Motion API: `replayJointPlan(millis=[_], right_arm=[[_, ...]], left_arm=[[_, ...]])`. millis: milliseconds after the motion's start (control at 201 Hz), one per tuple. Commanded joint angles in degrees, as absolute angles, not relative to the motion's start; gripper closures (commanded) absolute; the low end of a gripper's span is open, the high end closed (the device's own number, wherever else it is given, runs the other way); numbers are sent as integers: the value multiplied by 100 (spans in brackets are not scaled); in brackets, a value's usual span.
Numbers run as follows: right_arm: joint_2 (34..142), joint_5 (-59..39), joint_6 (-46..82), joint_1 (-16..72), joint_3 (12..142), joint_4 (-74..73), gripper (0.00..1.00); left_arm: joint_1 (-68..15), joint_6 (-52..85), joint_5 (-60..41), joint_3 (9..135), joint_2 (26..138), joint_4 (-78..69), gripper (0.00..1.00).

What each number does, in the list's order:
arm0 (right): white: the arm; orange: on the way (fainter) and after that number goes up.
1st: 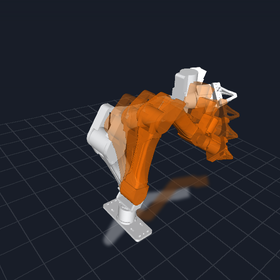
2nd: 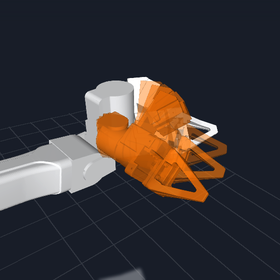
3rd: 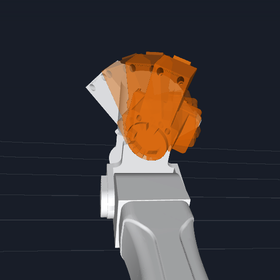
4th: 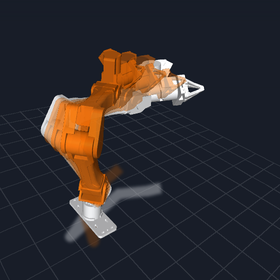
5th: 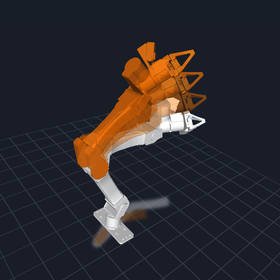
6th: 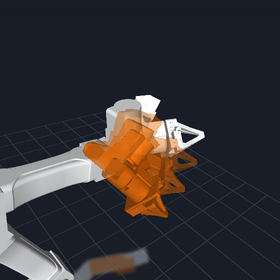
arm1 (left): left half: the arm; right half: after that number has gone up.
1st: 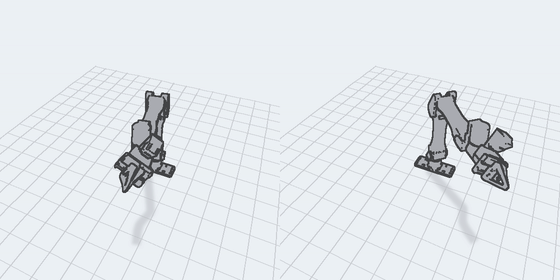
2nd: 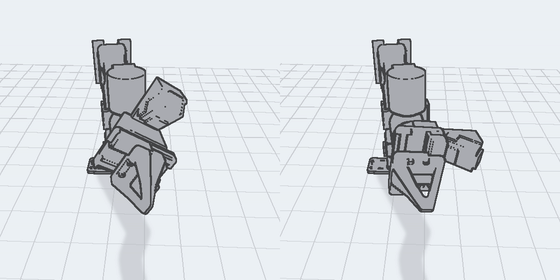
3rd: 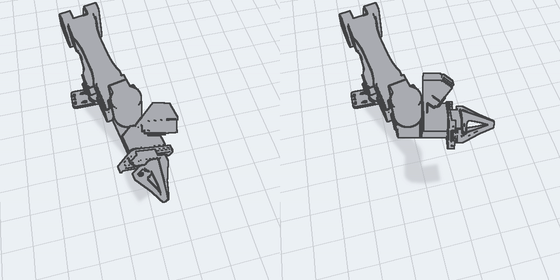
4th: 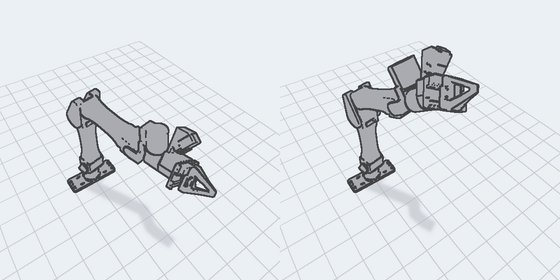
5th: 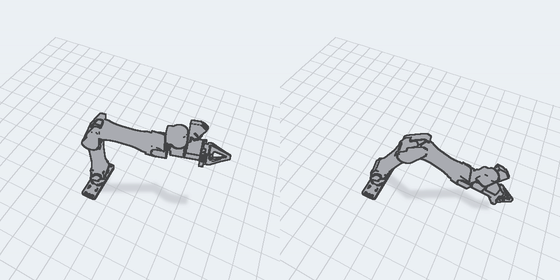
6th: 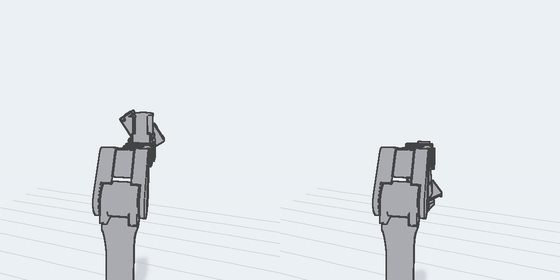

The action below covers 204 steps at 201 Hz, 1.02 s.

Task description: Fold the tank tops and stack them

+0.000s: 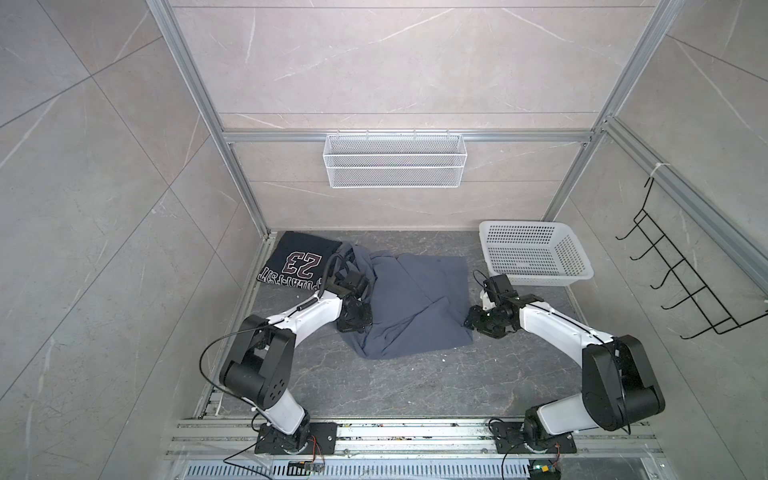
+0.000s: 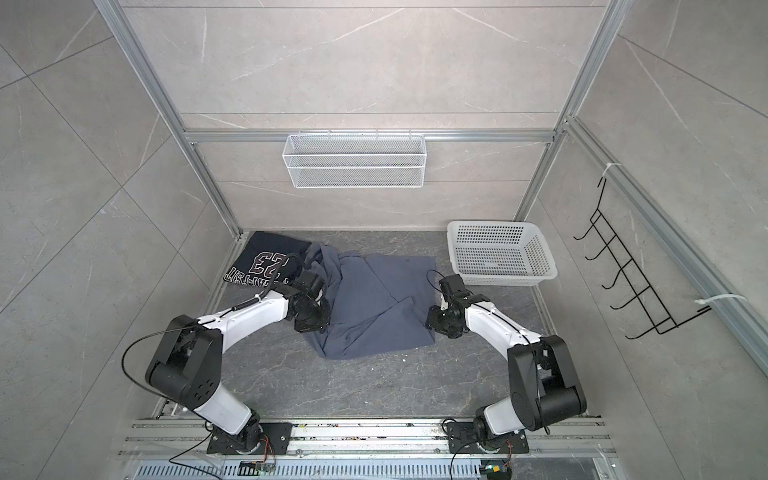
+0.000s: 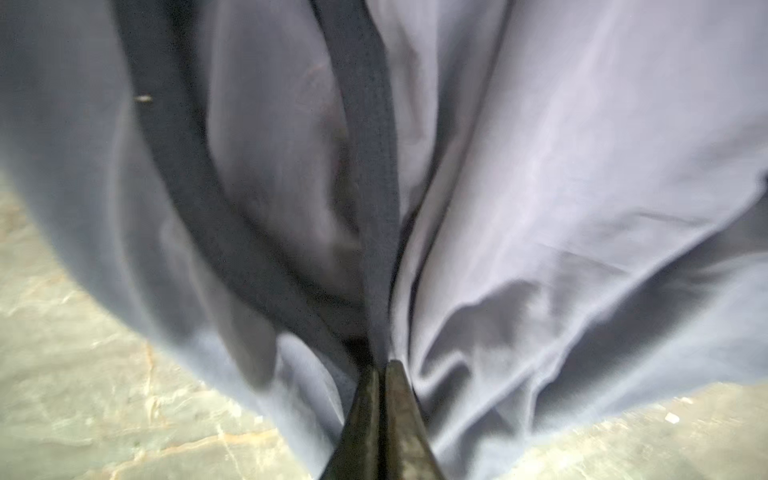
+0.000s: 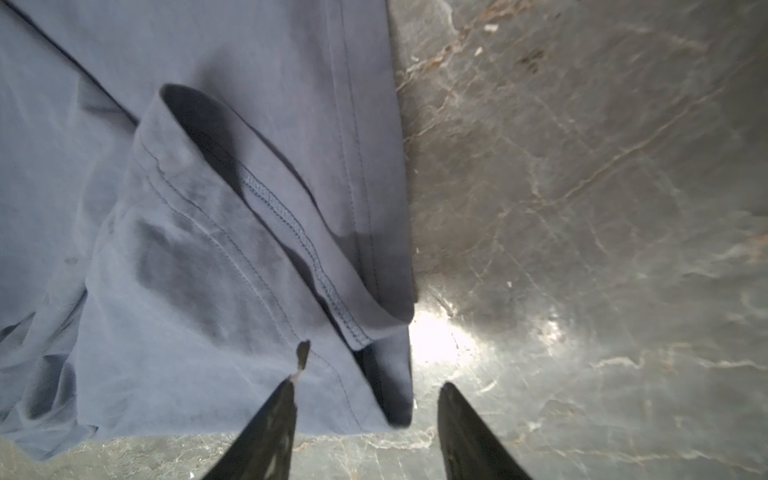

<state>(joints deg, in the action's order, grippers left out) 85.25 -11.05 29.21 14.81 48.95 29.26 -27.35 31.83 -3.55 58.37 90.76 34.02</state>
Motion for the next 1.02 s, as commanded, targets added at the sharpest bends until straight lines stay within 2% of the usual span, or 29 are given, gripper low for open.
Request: replayJointPlan(millis=[0, 109, 204, 368, 757, 1010], right_arm=[[8636, -1335, 2847, 1484, 4834, 2777, 46], [8733, -1205, 2839, 1485, 4834, 2771, 49], [8747, -1526, 2911, 1488, 4881, 2621, 52], [8798, -1857, 2955, 1644, 5219, 2394, 49], [10492, -2260, 2839, 1630, 6830, 2224, 49], [10997, -2255, 2849, 1698, 7108, 2312, 53]], left_arm=[[-2733, 3328, -257, 5680, 8451, 3166, 98], [-2733, 3399, -20, 5537, 7986, 3079, 100], [-2733, 3449, 169, 5405, 7634, 3003, 100], [-2732, 3497, 387, 5239, 7209, 2960, 100], [-2733, 3621, 601, 4917, 6805, 2859, 100], [-2733, 3607, 636, 4865, 6826, 2835, 100]])
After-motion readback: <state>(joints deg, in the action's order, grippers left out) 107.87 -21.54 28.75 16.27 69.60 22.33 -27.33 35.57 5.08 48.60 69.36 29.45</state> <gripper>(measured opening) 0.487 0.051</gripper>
